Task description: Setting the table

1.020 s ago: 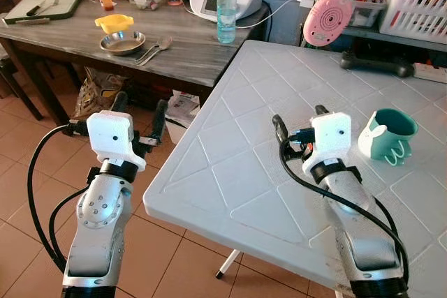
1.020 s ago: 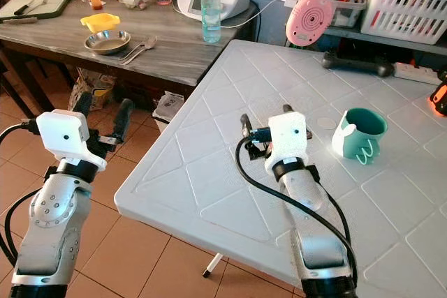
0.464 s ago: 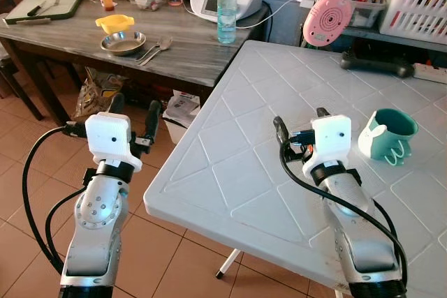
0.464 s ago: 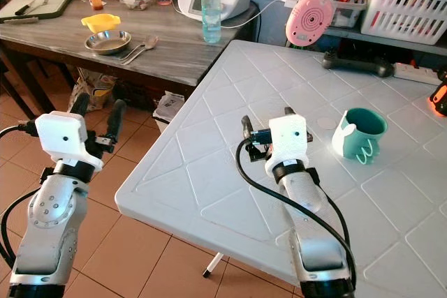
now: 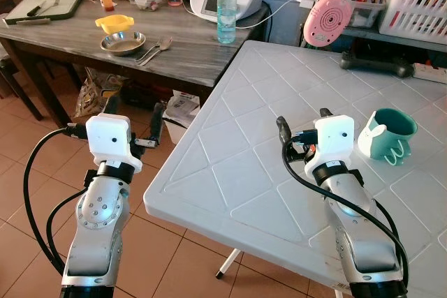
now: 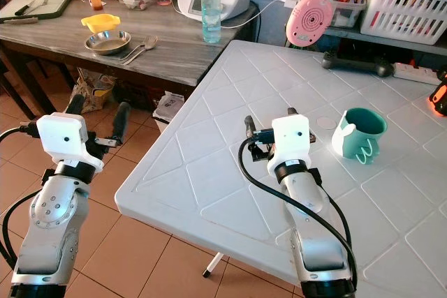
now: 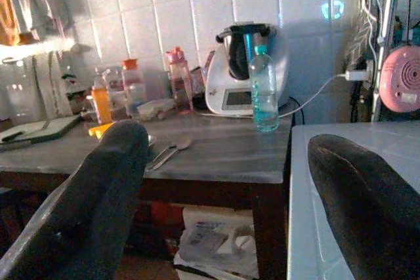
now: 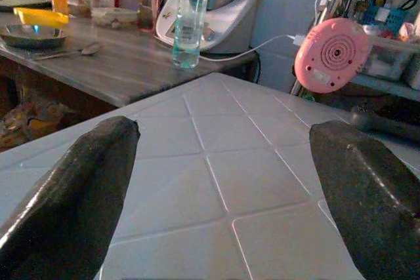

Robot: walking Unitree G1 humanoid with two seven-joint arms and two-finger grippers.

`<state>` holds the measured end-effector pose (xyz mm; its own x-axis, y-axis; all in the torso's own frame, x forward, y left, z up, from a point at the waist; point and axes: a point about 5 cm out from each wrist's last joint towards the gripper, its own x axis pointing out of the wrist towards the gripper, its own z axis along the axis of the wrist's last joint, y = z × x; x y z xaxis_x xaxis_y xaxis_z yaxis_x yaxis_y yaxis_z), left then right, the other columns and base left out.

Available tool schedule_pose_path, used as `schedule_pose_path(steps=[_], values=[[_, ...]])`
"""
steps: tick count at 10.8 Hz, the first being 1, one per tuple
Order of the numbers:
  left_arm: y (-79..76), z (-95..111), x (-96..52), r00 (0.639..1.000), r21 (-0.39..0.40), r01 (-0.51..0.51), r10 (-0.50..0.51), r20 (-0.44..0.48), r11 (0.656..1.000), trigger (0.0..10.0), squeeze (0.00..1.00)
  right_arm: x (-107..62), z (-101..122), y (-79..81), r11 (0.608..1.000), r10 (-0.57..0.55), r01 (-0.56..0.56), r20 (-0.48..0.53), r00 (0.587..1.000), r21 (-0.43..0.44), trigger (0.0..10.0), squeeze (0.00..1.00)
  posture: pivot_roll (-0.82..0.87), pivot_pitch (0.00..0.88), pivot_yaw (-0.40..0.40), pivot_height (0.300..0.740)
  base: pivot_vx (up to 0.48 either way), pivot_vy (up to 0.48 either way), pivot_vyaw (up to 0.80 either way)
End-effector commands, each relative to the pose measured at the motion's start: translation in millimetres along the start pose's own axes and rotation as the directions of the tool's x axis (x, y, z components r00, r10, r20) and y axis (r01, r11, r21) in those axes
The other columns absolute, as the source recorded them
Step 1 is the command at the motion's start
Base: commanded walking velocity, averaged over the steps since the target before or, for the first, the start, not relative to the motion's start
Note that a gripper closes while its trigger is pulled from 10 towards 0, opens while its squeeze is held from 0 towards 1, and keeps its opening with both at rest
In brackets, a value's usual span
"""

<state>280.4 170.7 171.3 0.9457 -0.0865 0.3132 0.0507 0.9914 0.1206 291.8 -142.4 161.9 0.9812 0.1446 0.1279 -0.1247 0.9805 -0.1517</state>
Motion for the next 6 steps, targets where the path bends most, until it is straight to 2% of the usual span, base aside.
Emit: schedule_pose_path(steps=[1, 2, 3, 4, 5, 6], values=[[1.1, -2.4, 1.6, 1.000, 0.016, 0.000, 0.000, -0.024, 1.000, 10.0, 0.78, -0.8, -0.3, -0.8, 1.000, -0.012, 0.012, -0.005, 1.000, 0.001, 10.0, 0.84, 0.08, 0.015, 0.015, 0.740, 0.000, 0.000, 0.00], [0.1, -3.4, 1.7, 1.000, 0.015, 0.006, -0.006, -0.029, 1.000, 10.0, 0.00, -0.2, 0.3, 0.2, 1.000, -0.004, 0.004, -0.003, 1.000, 0.007, 10.0, 0.28, 0.08, 0.015, 0.015, 0.740, 0.000, 0.000, 0.00], [-0.8, -4.1, 1.4, 0.999, 0.012, 0.010, -0.010, -0.033, 1.000, 10.0, 0.00, 0.1, 0.6, 0.3, 1.000, -0.001, 0.001, -0.002, 1.000, 0.005, 10.0, 0.00, 0.08, 0.015, 0.015, 0.740, 0.000, 0.000, 0.00], [-1.2, -4.5, 1.1, 0.999, 0.012, 0.011, -0.011, -0.035, 1.000, 10.0, 0.00, 0.3, 0.4, 0.0, 1.000, -0.004, 0.004, -0.004, 1.000, 0.004, 10.0, 0.00, 0.08, 0.015, 0.016, 0.740, 0.000, 0.000, 0.00], [-2.6, -4.6, 0.5, 0.999, 0.003, 0.015, -0.015, -0.036, 1.000, 10.0, 0.00, 0.2, 1.4, 0.1, 1.000, -0.008, 0.008, 0.008, 1.000, 0.025, 0.0, 0.00, 0.08, 0.016, 0.016, 0.740, 0.000, 0.000, 0.00], [-5.3, -0.1, -0.1, 0.999, -0.015, 0.036, -0.035, 0.005, 0.999, 0.0, 0.00, 0.3, 1.4, 0.2, 0.999, -0.014, 0.014, 0.005, 1.000, 0.032, 0.0, 0.00, 0.08, 0.016, 0.016, 0.740, 0.000, 0.000, 0.00]])
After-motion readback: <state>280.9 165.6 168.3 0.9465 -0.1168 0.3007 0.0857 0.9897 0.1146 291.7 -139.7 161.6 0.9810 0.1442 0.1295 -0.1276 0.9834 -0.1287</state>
